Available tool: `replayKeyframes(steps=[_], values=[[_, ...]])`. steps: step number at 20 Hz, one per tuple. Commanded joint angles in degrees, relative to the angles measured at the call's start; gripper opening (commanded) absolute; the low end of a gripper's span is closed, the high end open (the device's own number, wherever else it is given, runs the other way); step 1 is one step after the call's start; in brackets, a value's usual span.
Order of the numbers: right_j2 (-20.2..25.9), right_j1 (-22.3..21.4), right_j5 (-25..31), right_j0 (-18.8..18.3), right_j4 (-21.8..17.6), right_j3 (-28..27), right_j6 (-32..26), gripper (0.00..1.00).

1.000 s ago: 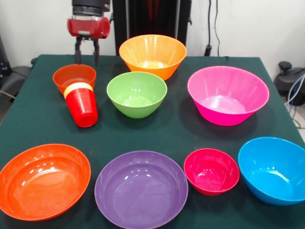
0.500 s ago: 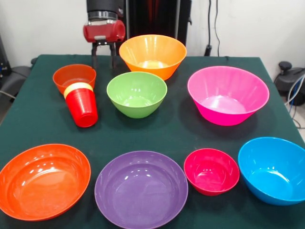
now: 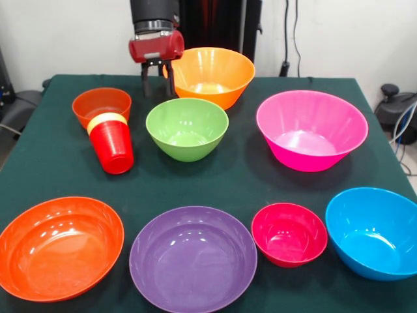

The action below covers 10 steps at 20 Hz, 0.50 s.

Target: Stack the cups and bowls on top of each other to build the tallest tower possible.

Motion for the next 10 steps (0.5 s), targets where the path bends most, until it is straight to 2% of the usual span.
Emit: replayKeyframes(steps=[1, 6, 7, 10], values=[[3.49, 2.57, 3.3, -0.09, -3.3, -5.48, 8.24, 1.0], [3.24, 2.46, 3.87, -1.7, -5.33, -5.16, 7.82, 1.0], [4.13, -0.4, 5.03, -3.42, -6.36, -3.02, 8.13, 1.0], [3.73, -0.21, 5.14, -6.0, -9.41, -2.49, 8.05, 1.0]])
